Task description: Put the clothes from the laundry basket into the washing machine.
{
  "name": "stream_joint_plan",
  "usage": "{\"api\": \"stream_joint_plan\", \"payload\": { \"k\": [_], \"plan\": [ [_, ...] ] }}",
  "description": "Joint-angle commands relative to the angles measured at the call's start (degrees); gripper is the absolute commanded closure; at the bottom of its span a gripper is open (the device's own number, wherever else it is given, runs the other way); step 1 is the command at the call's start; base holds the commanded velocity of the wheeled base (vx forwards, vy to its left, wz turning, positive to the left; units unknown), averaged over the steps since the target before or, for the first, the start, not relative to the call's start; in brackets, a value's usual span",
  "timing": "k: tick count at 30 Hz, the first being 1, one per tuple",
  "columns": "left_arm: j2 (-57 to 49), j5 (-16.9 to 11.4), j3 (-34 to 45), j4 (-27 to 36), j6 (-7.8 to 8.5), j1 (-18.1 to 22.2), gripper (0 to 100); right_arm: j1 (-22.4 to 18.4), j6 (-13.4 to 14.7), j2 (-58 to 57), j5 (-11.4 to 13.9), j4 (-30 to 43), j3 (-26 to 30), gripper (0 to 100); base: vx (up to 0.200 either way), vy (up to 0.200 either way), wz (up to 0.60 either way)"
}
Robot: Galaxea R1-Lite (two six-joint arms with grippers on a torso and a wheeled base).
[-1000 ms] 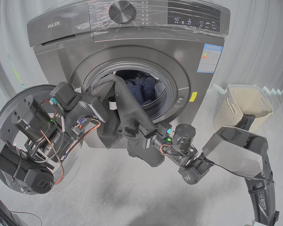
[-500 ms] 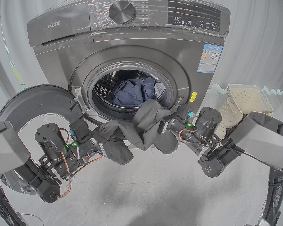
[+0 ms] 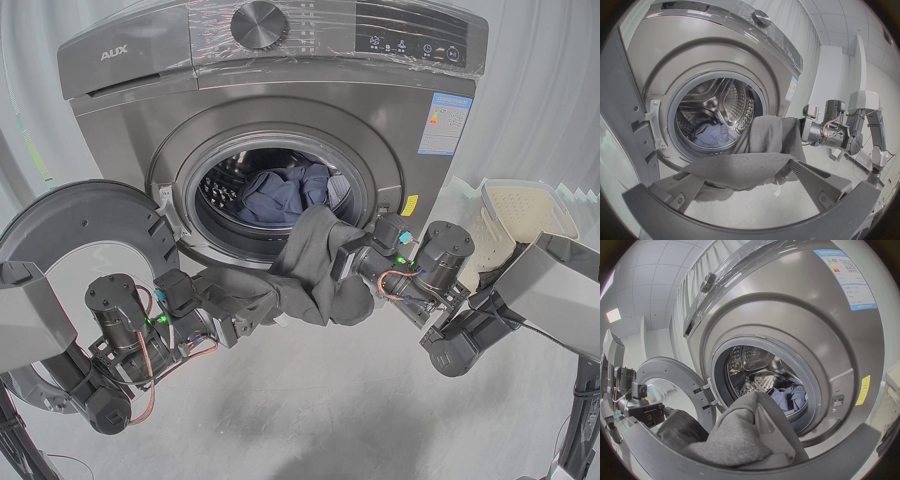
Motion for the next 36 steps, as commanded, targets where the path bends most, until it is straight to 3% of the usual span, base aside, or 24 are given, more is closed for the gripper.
{"api": "stream_joint_plan", "payload": {
  "k": [1,8,12,15,20,27,32,36],
  "plan": [
    [0.41,0.03,0.37,-0.01,0.10,-0.18,0,0.14,-0.01,-0.18,-0.01,0.20,-0.48,100,0.000,0.000,0.00],
    [1.90,-0.49,3.35,-0.10,1.07,-1.50,0,0.23,-0.01,0.00,-1.42,1.08,-2.42,100,0.000,0.000,0.00],
    [2.70,-2.87,5.73,-0.01,2.56,-1.58,0,0.31,-0.01,-0.09,-1.42,1.43,-2.86,100,0.000,0.000,0.00],
    [2.78,-7.00,9.77,-0.10,5.46,-1.85,0,0.31,-0.01,0.00,-1.42,1.52,-2.94,100,0.000,0.000,0.00],
    [4.54,-9.90,11.26,-0.10,7.39,-2.38,0,0.58,0.43,0.18,-1.42,0.91,-2.50,100,0.000,0.000,0.00],
    [5.68,-8.93,6.43,-0.19,6.51,-2.46,0,2.51,1.04,-0.26,-1.51,-0.06,1.01,100,0.000,0.000,0.00],
    [9.46,-5.33,-0.69,-0.19,6.25,-3.87,0,3.65,1.04,-0.70,-1.51,-0.06,2.07,100,0.000,0.000,0.00],
    [13.07,-3.39,-7.02,-0.19,4.76,-5.01,0,5.15,1.04,-0.97,-1.59,0.03,2.07,100,0.000,0.000,0.00]
  ]
}}
